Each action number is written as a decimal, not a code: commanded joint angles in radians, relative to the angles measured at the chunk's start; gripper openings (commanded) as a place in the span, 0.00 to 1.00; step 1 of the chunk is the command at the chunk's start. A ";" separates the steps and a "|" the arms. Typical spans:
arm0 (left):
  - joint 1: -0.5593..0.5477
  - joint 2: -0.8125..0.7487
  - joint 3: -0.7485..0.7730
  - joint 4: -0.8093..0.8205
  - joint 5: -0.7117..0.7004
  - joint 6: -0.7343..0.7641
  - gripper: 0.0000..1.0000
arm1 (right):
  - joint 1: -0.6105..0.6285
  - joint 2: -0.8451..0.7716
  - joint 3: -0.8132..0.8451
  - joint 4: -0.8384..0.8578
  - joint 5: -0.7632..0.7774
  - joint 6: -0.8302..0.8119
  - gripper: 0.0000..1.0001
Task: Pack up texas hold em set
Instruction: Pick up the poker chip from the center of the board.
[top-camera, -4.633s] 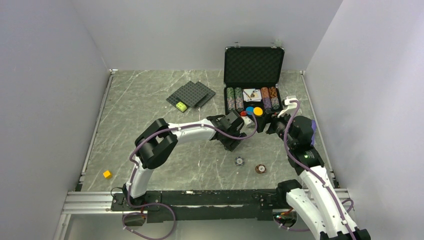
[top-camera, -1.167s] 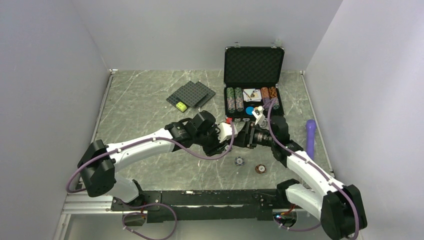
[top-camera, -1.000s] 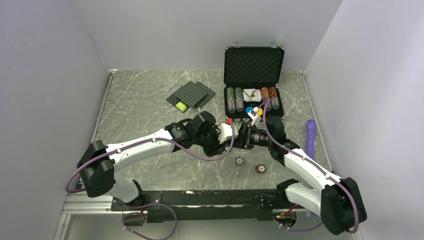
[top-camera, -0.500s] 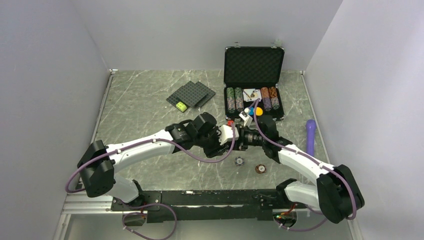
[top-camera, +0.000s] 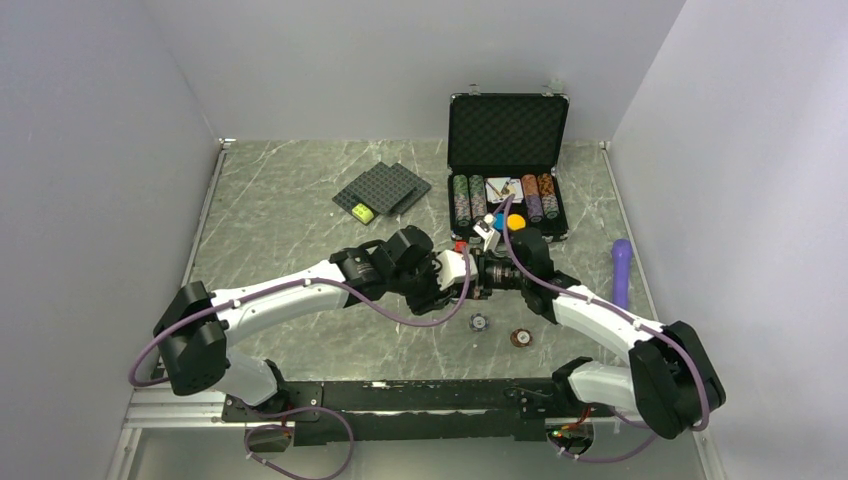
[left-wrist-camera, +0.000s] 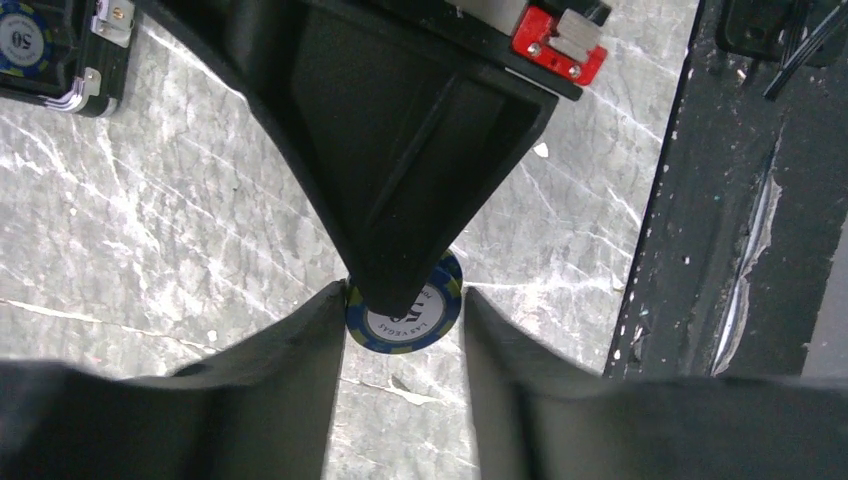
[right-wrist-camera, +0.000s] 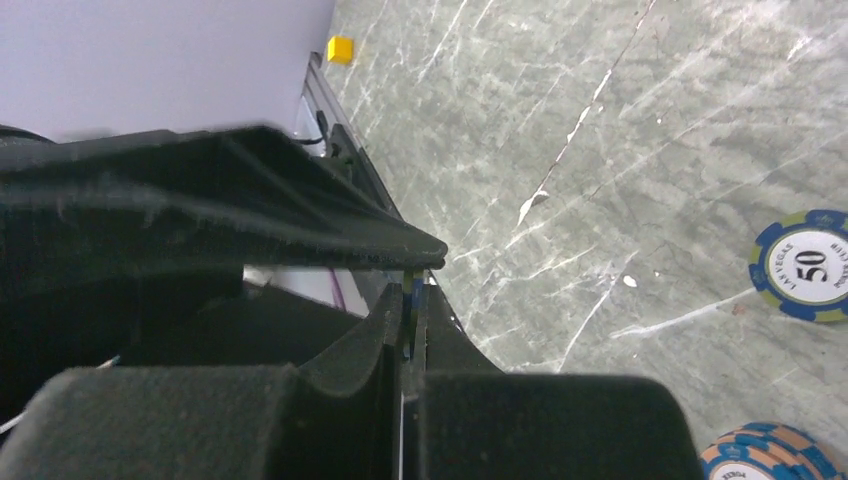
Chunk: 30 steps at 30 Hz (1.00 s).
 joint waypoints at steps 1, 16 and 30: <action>-0.006 -0.056 0.021 0.023 -0.004 -0.016 0.63 | 0.004 -0.050 0.086 -0.049 0.043 -0.138 0.00; 0.288 -0.242 0.013 0.074 0.138 -0.168 0.99 | -0.183 0.099 0.447 -0.352 0.304 -0.847 0.00; 0.410 -0.260 0.008 0.091 0.142 -0.267 0.99 | -0.120 0.518 0.726 -0.498 0.441 -1.399 0.00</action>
